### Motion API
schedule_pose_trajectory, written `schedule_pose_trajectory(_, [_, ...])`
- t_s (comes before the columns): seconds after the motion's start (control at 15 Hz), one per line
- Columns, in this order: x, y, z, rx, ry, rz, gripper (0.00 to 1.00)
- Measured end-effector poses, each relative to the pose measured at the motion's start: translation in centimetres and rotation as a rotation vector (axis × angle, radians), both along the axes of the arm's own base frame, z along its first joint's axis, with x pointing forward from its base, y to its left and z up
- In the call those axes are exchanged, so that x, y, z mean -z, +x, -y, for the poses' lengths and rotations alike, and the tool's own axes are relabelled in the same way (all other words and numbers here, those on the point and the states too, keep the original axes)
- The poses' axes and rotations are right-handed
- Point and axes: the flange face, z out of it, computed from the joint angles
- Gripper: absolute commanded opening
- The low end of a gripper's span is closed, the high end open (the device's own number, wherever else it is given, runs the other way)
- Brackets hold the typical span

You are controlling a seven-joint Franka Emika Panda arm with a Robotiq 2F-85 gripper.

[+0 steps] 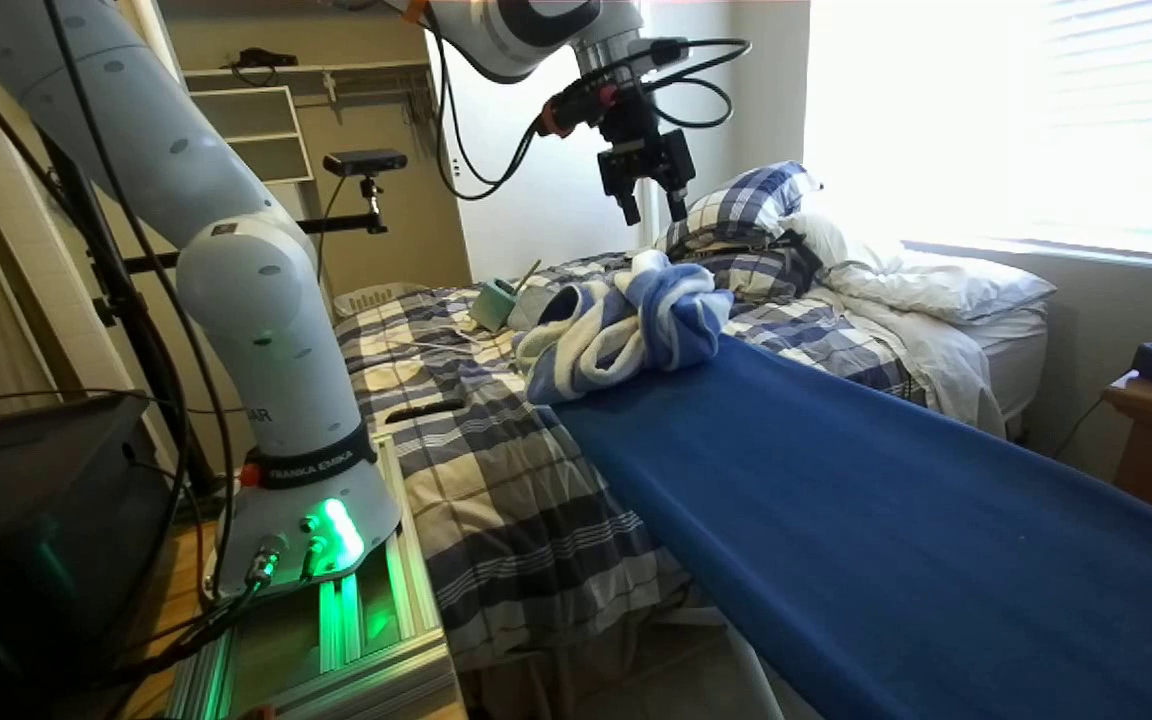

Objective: Lay the towel over the ironing boarding

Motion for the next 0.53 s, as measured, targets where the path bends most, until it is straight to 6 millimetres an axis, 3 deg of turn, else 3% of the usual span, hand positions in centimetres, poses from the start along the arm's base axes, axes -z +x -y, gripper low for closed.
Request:
schedule_pose_trajectory(0.13, [0.2,0.0,-1.0,-0.054,-0.016,-0.01,1.0])
schedule_pose_trajectory(0.53, [4.2,-3.0,-9.0,-0.306,-0.145,-0.171,1.0])
